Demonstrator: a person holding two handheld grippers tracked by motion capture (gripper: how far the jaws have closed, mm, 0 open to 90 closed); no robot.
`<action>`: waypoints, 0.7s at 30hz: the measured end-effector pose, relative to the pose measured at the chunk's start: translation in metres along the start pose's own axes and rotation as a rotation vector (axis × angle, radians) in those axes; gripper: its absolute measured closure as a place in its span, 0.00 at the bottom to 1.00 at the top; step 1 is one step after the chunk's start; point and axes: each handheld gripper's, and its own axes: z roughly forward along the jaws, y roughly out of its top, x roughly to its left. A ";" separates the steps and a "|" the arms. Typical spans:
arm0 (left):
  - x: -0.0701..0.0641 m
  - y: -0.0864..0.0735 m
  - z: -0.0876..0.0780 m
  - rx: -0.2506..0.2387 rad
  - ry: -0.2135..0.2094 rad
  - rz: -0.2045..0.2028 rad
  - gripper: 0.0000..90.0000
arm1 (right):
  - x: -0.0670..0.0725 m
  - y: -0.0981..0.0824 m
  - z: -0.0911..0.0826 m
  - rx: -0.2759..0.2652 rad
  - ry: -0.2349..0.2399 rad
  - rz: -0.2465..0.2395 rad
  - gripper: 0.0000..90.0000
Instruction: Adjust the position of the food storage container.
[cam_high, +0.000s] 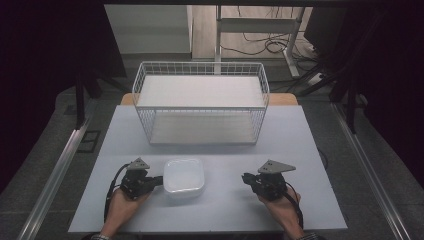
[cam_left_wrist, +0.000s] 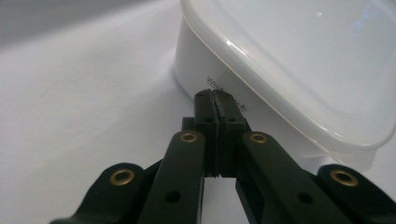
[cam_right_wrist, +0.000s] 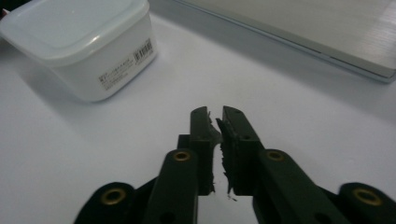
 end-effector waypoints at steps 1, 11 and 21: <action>-0.001 0.002 0.002 0.001 -0.006 0.002 1.00 | 0.000 0.000 0.000 -0.004 -0.003 -0.003 0.97; -0.015 0.017 0.023 0.002 -0.064 0.022 1.00 | 0.008 0.004 0.013 0.025 0.006 -0.019 0.99; -0.029 0.029 0.041 -0.001 -0.107 0.047 1.00 | 0.012 0.008 0.033 0.055 0.045 -0.028 0.99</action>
